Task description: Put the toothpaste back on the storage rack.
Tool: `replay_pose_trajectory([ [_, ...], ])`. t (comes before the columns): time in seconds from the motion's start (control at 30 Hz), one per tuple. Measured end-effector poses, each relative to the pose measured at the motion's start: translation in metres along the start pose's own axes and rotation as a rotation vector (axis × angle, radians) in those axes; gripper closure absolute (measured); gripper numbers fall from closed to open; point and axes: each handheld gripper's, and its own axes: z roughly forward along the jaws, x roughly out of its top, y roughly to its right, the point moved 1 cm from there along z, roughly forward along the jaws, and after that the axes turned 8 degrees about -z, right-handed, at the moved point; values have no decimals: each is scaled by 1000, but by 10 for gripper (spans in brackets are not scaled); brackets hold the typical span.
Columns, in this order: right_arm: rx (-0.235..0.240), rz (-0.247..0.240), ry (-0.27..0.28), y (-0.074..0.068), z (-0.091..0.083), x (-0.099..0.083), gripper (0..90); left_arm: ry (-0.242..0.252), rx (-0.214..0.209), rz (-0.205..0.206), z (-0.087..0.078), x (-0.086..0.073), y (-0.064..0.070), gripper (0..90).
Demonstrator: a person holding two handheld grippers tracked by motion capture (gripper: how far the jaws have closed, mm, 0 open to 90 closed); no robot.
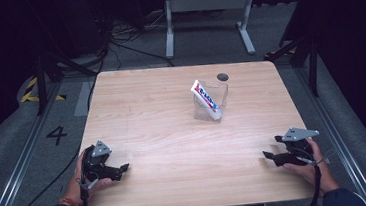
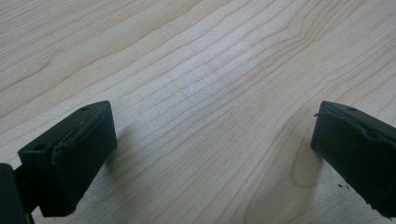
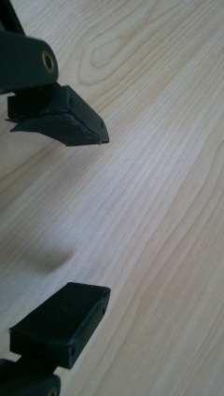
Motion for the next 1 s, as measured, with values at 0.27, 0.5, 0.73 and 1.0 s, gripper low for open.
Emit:
replay_pose_trajectory([
  [0.27,-28,101,20,3,-3,-21,183,0,0,0,0,0,0,6],
  [0.5,-24,102,21,3,-3,-22,183,0,0,0,0,0,0,6],
  [0.73,-22,99,21,4,-3,-22,180,2,0,-8,0,-1,1,6],
  [1.0,-18,98,22,4,-3,-22,179,2,1,-5,0,-1,0,5],
])
